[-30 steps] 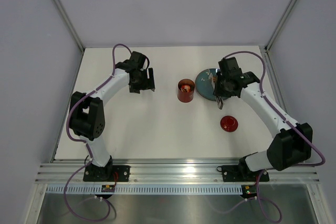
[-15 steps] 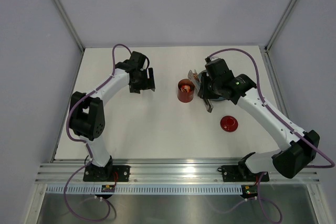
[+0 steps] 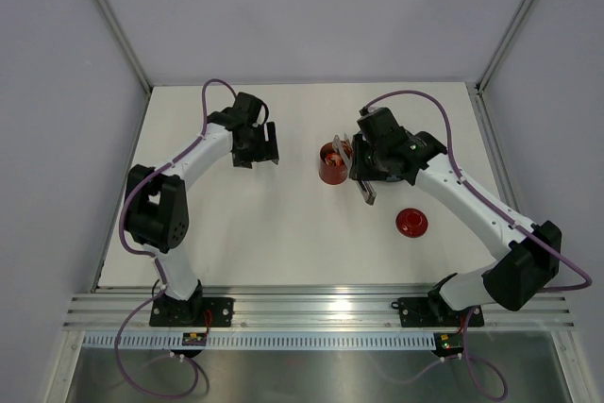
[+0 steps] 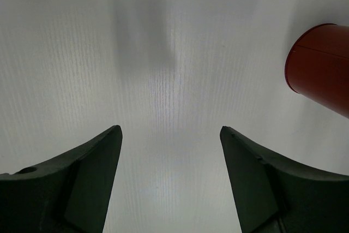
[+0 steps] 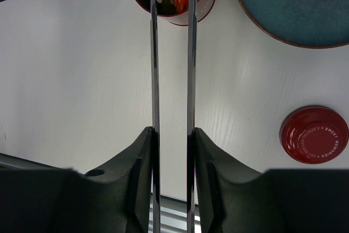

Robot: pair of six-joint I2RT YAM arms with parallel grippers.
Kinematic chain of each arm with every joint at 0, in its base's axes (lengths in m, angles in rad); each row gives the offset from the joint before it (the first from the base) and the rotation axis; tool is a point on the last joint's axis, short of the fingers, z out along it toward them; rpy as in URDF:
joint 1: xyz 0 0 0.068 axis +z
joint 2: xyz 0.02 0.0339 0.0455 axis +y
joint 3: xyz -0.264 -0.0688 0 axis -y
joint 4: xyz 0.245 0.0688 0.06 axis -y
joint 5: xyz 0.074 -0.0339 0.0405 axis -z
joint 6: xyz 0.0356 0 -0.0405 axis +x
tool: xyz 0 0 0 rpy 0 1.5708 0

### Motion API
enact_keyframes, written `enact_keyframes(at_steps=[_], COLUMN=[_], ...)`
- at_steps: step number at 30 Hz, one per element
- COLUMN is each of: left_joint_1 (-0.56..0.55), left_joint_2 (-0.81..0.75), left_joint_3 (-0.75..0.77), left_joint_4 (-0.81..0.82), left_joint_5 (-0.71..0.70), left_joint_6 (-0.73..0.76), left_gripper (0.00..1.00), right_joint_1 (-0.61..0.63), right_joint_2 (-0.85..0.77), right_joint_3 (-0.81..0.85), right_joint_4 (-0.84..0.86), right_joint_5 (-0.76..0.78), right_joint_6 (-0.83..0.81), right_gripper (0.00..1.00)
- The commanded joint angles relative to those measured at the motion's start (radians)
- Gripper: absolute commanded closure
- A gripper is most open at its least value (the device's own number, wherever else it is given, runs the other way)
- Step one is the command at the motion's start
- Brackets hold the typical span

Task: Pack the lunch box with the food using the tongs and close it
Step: Place the fake food in the packing box.

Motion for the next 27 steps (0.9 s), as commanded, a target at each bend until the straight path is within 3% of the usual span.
enact_keyframes(at_steps=[1, 27], left_joint_1=[0.004, 0.006], left_joint_2=[-0.029, -0.029], left_joint_3=[0.002, 0.01], left_joint_4=[0.024, 0.021], left_joint_5=[0.008, 0.012], left_joint_6=[-0.002, -0.002], left_gripper=[0.23, 0.23], right_joint_1=[0.013, 0.02], right_joint_2=[-0.003, -0.001], right_joint_3=[0.018, 0.038], right_joint_4=[0.026, 0.017], right_joint_5=[-0.009, -0.005], right_joint_6=[0.012, 0.008], right_gripper=[0.62, 0.56])
